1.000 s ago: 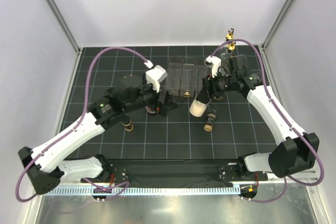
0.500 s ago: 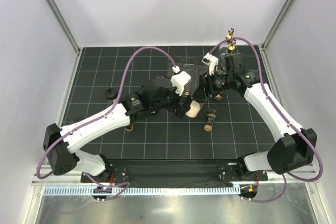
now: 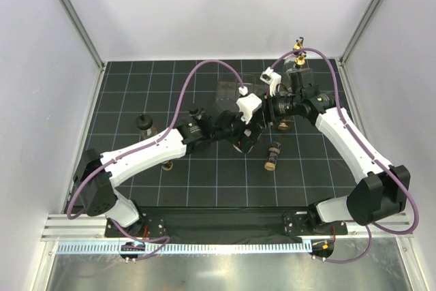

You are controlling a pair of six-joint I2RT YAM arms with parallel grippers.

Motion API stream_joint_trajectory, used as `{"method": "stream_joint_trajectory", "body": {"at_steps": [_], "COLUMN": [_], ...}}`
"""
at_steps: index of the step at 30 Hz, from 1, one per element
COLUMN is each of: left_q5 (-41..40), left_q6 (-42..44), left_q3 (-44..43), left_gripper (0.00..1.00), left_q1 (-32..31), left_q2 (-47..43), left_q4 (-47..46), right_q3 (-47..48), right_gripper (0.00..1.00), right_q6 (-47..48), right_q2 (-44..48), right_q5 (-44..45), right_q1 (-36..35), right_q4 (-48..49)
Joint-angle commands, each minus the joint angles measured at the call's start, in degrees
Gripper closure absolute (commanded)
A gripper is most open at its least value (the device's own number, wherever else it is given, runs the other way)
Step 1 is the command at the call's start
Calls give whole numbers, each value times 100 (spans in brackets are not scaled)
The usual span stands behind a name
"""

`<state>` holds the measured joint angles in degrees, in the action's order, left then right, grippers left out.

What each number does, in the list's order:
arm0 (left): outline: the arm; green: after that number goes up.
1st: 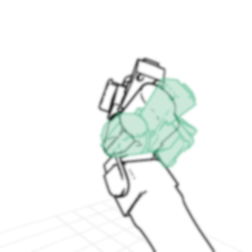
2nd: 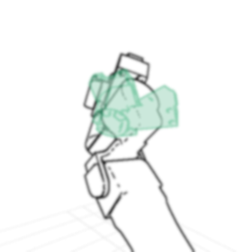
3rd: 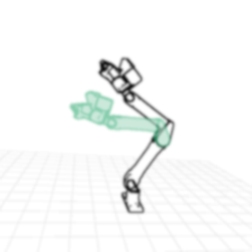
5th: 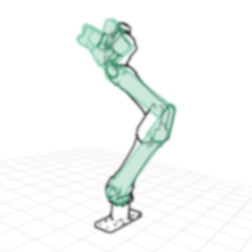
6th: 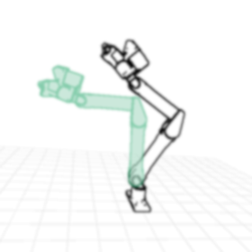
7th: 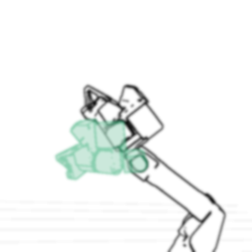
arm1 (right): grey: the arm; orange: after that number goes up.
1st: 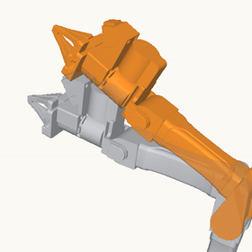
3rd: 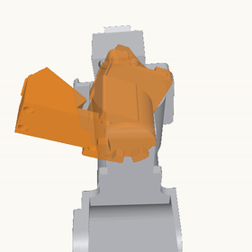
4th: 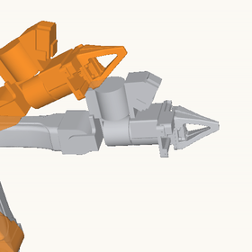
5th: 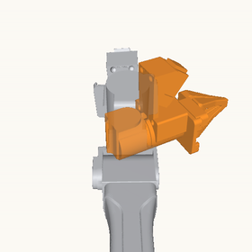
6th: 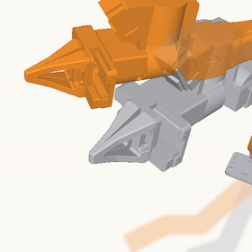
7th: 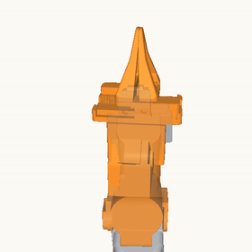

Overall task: Organize the condiment bottles
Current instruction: Place the bottle in the storage box.

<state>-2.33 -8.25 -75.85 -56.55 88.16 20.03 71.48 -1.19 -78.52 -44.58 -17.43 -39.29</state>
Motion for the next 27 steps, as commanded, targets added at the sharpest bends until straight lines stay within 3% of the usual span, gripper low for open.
{"method": "stream_joint_trajectory", "body": {"at_steps": [1, 9, 13, 16, 18, 19, 20, 22, 27], "left_q5": [92, 39, 92, 197, 198, 206, 198, 206, 180], "left_q6": [87, 87, 69, 69, 78, 69, 78, 104, 148], "left_q3": [-237, -342, -360, -316, -255, -228, -193, -97, 106], "left_gripper": [3, 24, 66, 78, 87, 95, 98, 100, 100], "left_q1": [-31, -31, -31, -31, -40, -31, -31, -31, 30], "left_q2": [105, 263, 281, 246, 219, 193, 167, 79, -141], "left_q4": [-298, -395, -377, -351, -342, -342, -333, -342, -465], "right_q3": [173, 50, -29, -55, -82, -82, -82, -82, -47], "right_gripper": [96, 96, 96, 96, 83, 74, 60, 37, 9], "right_q6": [-268, -312, -303, -259, -224, -154, -101, 30, 356], "right_q2": [91, 153, 179, 232, 276, 293, 311, 416, 618], "right_q5": [-499, -543, -535, -543, -535, -543, -535, -473, -227], "right_q1": [-32, -32, -32, -32, -24, -24, -32, -24, 20], "right_q4": [404, 475, 510, 536, 554, 554, 545, 501, 387]}}
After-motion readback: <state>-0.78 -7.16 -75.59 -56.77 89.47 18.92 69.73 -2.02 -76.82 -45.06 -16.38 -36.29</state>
